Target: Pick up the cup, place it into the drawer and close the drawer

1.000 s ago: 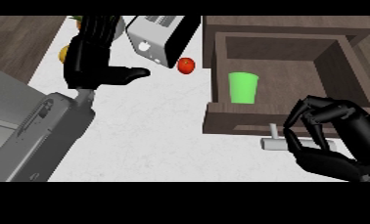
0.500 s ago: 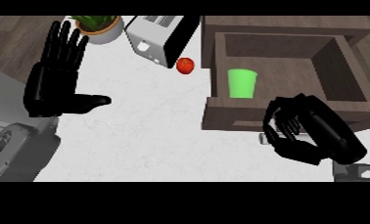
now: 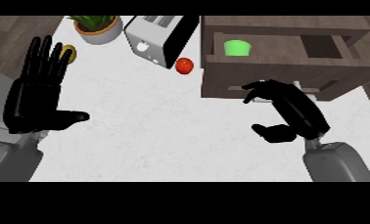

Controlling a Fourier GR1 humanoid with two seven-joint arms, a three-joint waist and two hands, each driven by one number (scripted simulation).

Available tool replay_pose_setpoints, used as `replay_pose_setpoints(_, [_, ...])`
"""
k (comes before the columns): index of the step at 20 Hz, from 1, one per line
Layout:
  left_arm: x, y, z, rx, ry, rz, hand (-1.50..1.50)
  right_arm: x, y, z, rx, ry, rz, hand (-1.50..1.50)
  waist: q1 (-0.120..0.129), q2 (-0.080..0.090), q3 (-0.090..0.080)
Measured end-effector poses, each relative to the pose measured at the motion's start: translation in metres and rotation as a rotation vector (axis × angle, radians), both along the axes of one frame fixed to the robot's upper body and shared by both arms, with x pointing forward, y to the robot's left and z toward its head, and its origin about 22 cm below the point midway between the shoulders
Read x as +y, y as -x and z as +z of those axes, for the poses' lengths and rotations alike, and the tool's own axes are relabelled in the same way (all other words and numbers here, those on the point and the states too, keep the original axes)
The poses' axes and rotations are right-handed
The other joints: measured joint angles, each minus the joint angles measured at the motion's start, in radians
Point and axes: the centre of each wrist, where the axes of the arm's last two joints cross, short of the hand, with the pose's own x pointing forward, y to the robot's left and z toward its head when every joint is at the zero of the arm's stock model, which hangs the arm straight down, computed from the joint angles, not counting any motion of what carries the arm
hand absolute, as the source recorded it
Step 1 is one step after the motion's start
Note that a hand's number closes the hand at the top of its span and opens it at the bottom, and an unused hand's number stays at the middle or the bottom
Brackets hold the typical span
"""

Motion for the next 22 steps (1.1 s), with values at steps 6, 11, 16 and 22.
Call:
replay_pose_setpoints(6, [0.021,0.012,-0.011,-0.003,0.009,-0.003,-1.5,0.012,-0.033,-0.045,0.113,0.054,0.0,-1.5,-0.002,0.013,0.01])
replay_pose_setpoints(11, [0.042,0.021,-0.017,-0.002,0.016,0.0,-1.5,0.008,-0.067,-0.061,0.151,0.049,-0.008,-1.5,-0.004,0.015,0.012])
replay_pose_setpoints(16, [0.045,0.02,-0.018,-0.008,0.023,-0.002,-1.5,0.007,-0.098,-0.064,0.186,0.009,-0.003,-1.5,0.0,0.017,0.013])
replay_pose_setpoints(22, [0.039,0.018,-0.021,-0.012,0.023,-0.027,-1.5,-0.014,-0.126,-0.048,0.208,-0.003,0.008,-1.5,0.015,0.018,0.011])
